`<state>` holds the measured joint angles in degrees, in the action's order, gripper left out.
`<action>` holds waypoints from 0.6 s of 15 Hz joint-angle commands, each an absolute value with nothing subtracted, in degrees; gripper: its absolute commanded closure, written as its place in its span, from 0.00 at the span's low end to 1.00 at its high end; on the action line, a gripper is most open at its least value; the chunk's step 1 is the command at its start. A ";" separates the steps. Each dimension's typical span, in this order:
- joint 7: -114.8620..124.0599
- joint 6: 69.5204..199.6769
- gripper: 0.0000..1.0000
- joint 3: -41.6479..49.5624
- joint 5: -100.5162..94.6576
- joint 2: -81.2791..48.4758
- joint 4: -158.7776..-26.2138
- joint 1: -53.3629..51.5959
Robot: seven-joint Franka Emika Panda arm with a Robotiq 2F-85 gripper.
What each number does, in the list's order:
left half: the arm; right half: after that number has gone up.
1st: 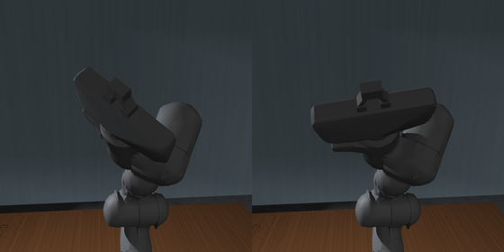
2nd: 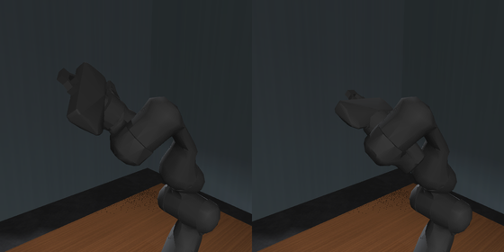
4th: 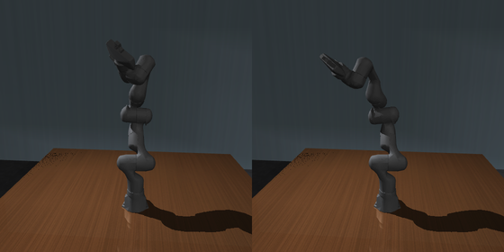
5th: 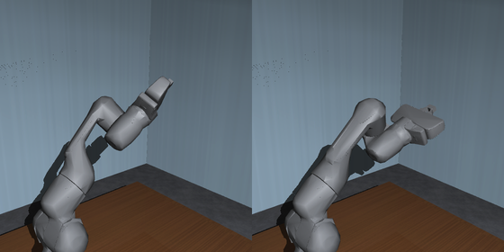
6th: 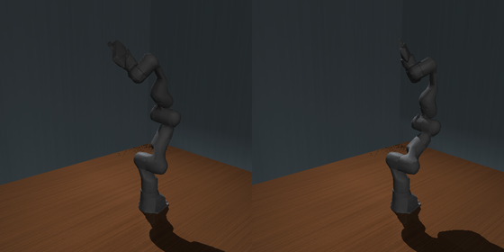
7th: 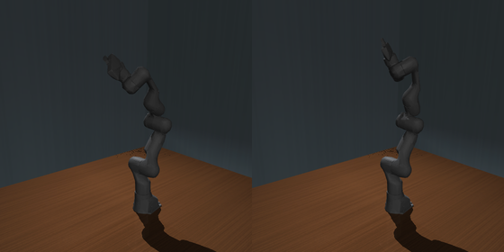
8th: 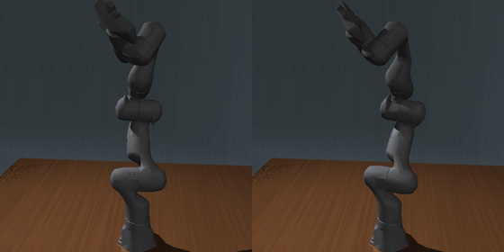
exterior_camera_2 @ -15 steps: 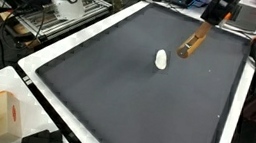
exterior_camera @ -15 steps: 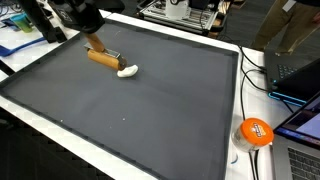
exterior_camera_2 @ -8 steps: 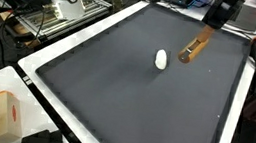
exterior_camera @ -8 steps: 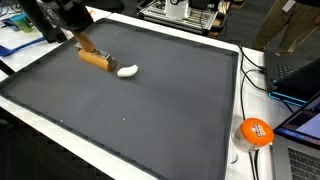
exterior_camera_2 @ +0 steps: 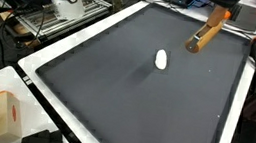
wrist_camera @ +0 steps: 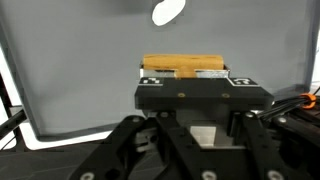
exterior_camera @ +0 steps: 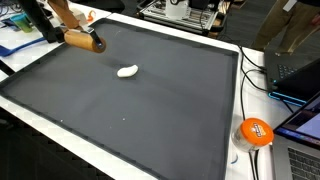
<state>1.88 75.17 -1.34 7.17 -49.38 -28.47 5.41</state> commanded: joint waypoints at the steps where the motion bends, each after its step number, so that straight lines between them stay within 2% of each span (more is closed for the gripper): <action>1: 2.07 71.63 0.78 -2.34 9.19 -46.57 -30.48 6.46; 4: 1.89 71.83 0.78 -1.64 7.87 -48.10 -28.58 5.72; 5: 1.89 71.64 0.53 -1.64 7.83 -48.07 -28.57 5.67; 9: 1.89 71.75 0.53 -1.64 7.80 -48.46 -28.57 5.63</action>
<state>1.89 71.75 -1.64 7.80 -48.46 -28.57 5.63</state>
